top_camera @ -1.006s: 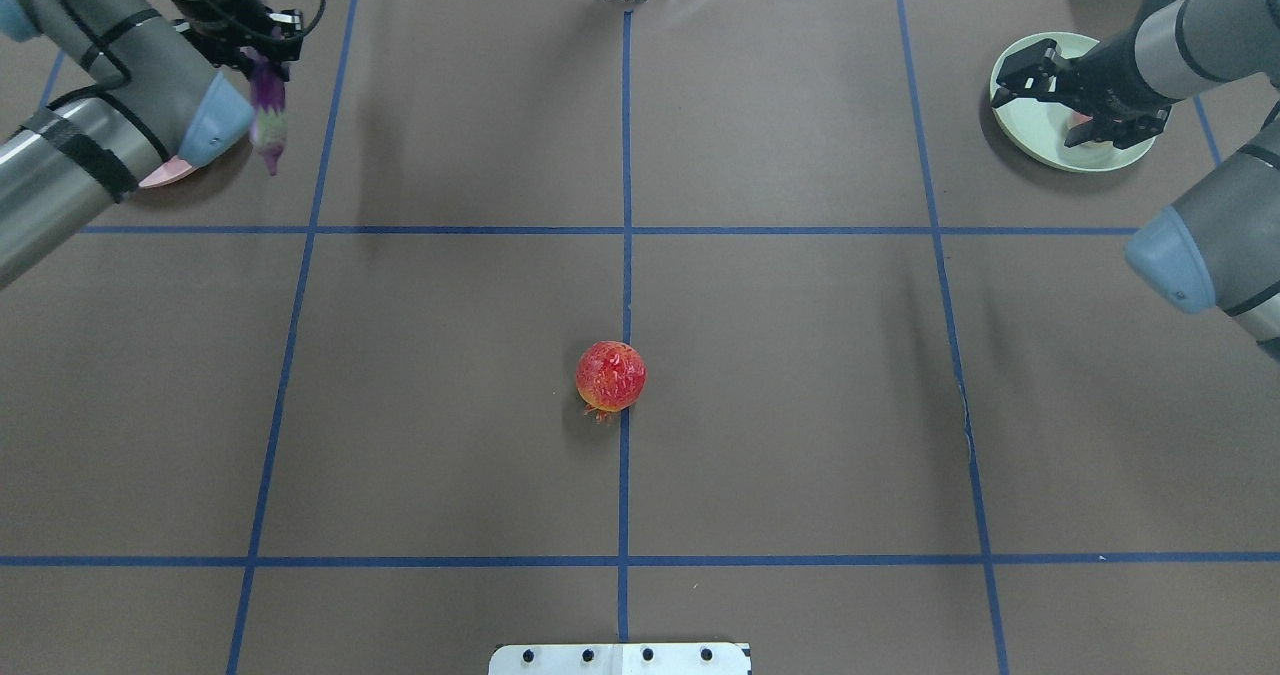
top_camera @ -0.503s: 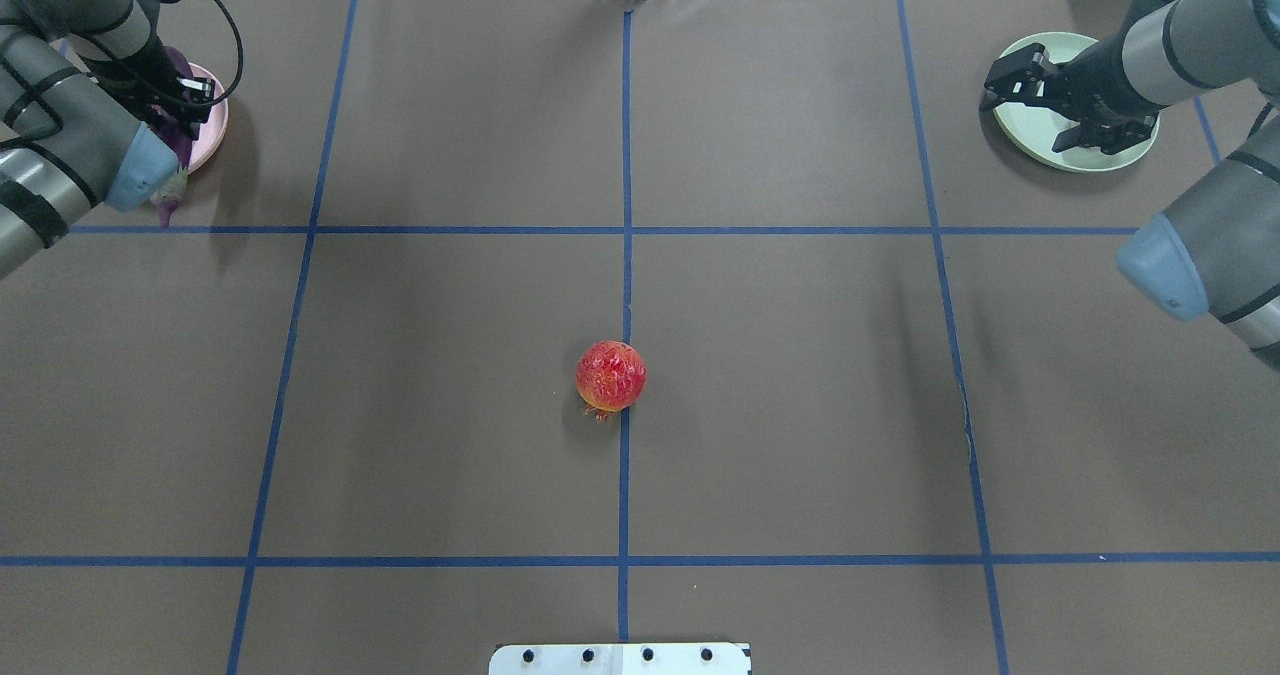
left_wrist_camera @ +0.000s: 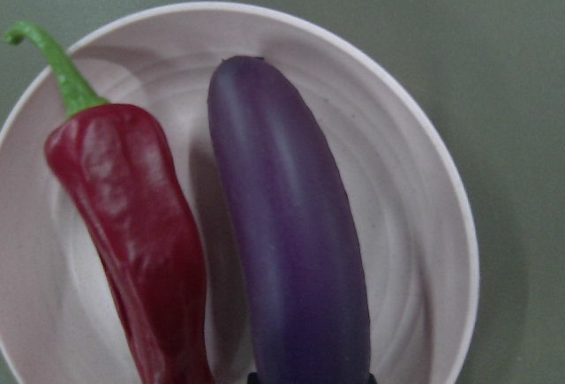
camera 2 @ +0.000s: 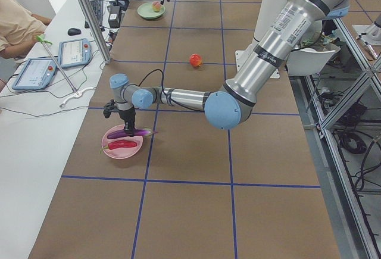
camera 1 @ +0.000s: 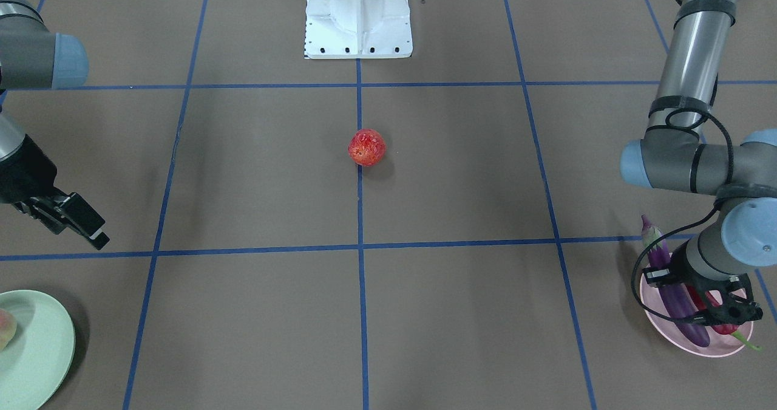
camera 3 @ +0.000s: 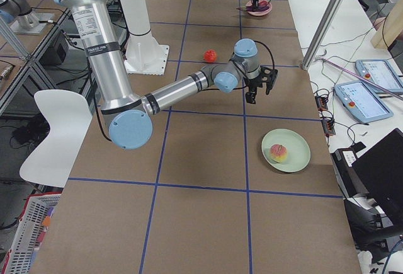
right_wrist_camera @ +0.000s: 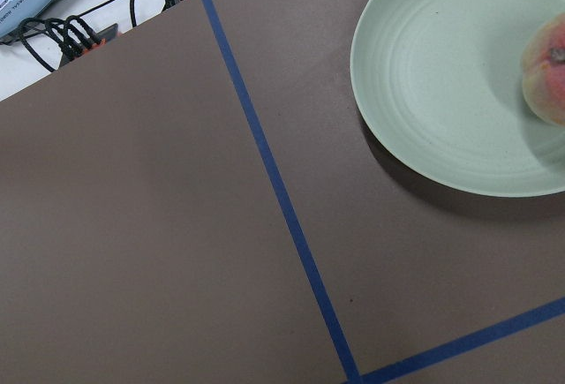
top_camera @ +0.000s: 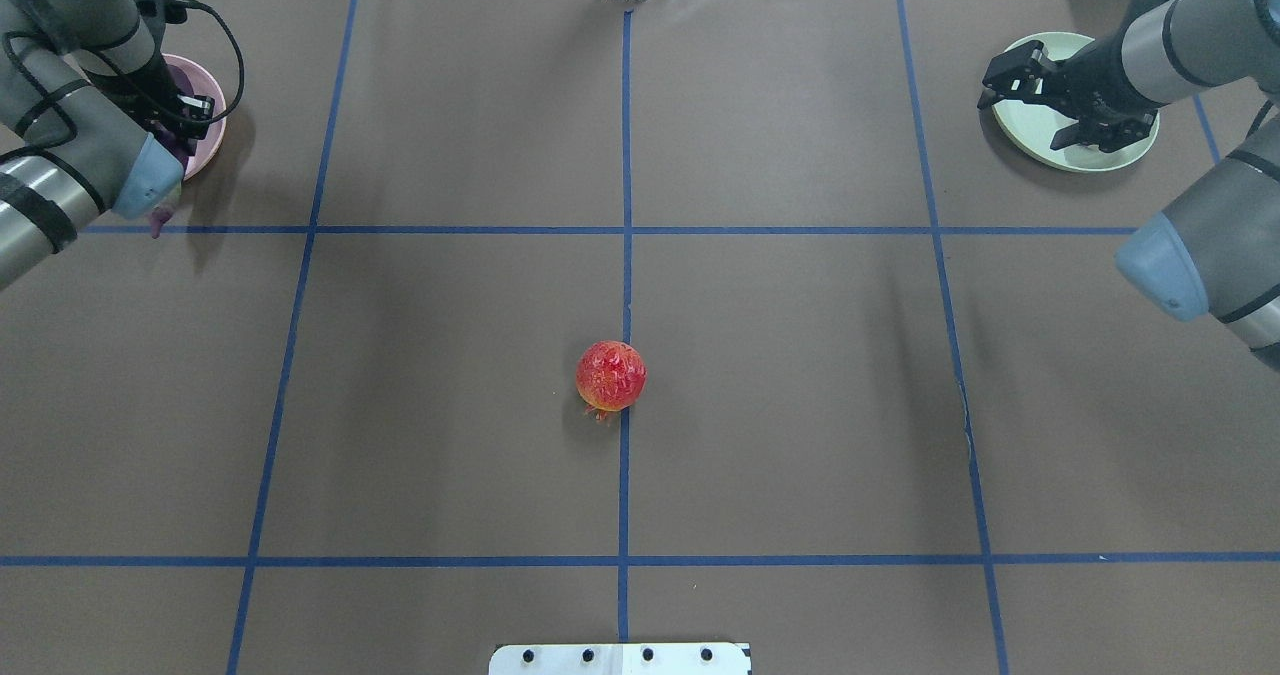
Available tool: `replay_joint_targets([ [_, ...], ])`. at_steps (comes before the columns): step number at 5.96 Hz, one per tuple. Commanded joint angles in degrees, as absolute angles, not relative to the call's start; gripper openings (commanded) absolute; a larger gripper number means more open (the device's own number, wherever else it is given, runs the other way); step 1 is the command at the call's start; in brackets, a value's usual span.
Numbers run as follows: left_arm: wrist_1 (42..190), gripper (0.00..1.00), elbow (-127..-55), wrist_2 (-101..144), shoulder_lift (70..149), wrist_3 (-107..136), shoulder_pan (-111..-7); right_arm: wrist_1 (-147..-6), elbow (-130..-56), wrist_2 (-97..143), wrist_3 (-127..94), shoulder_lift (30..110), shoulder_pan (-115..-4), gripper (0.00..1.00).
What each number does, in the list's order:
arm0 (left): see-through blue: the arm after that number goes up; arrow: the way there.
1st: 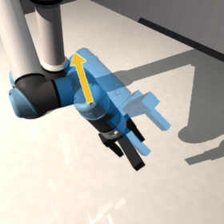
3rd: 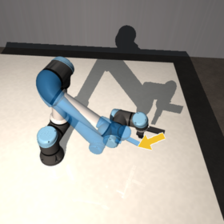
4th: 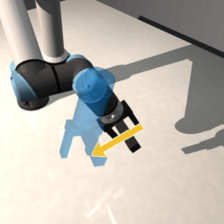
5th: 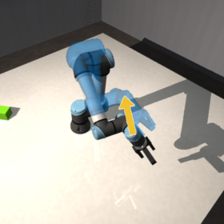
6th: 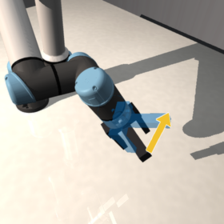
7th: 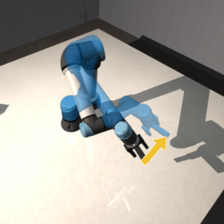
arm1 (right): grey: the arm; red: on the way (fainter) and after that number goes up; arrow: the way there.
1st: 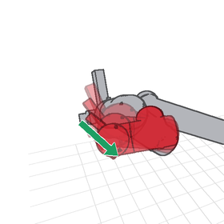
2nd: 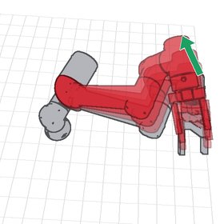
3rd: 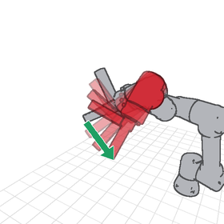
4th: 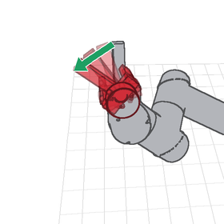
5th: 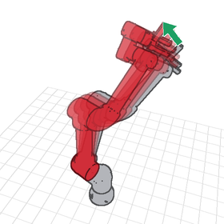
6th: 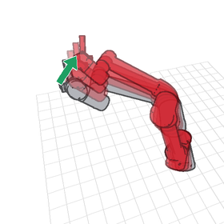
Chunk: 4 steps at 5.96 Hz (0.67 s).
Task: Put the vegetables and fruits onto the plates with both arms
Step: 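Lower the eggplant beside the pepper and open the left gripper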
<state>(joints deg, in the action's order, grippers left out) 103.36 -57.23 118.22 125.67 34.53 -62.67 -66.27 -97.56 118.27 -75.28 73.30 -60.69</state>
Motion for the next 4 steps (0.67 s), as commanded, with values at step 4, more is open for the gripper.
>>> replay_joint_targets([
  [4, 103.6, 0.22, -54.3, 118.0, 127.3, 33.8, -64.6, -66.3, -97.5, 118.0, -75.5, 73.3, -60.1, 1.0],
])
